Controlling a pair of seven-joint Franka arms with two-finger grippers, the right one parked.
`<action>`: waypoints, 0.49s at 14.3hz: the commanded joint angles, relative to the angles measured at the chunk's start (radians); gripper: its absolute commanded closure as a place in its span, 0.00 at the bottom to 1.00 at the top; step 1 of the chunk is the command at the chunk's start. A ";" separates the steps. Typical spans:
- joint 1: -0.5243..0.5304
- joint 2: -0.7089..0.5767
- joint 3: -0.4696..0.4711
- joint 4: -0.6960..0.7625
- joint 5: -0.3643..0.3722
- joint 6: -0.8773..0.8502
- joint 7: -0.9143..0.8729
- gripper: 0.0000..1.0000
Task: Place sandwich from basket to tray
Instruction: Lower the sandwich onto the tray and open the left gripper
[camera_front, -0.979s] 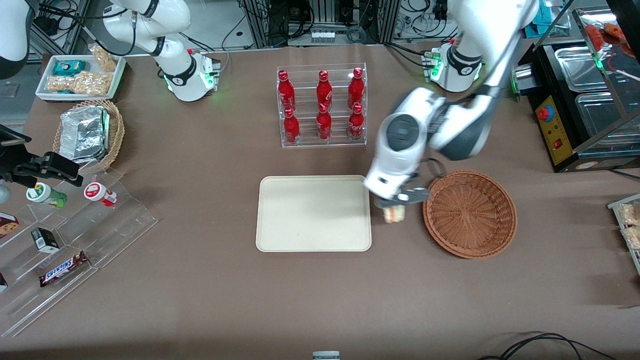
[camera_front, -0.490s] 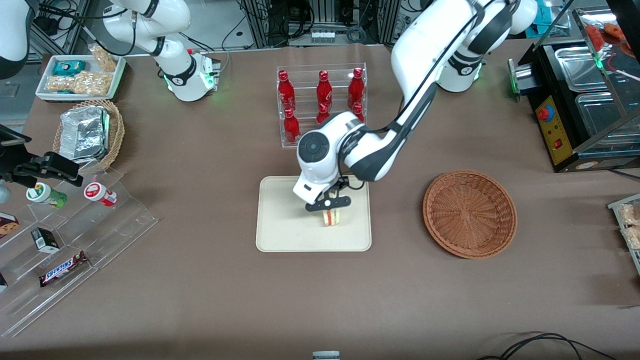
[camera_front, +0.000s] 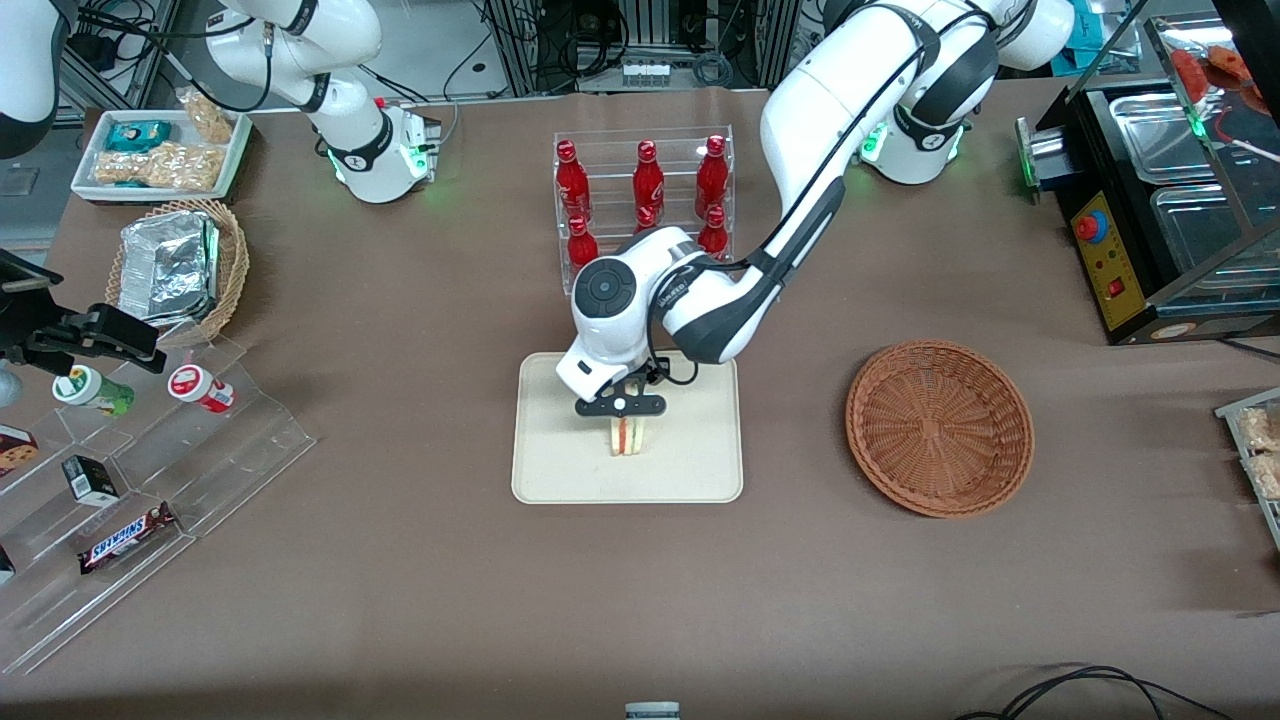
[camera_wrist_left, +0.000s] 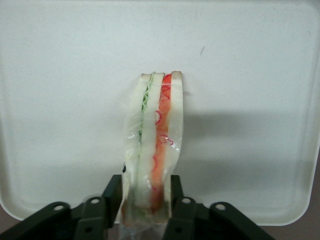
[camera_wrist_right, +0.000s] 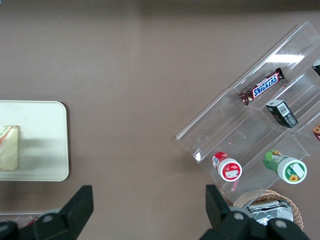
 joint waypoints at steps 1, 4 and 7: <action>-0.021 0.027 0.003 0.031 0.015 -0.006 -0.056 0.17; -0.027 0.009 0.010 0.034 0.020 -0.018 -0.131 0.00; 0.028 -0.092 0.009 0.034 0.005 -0.173 -0.121 0.00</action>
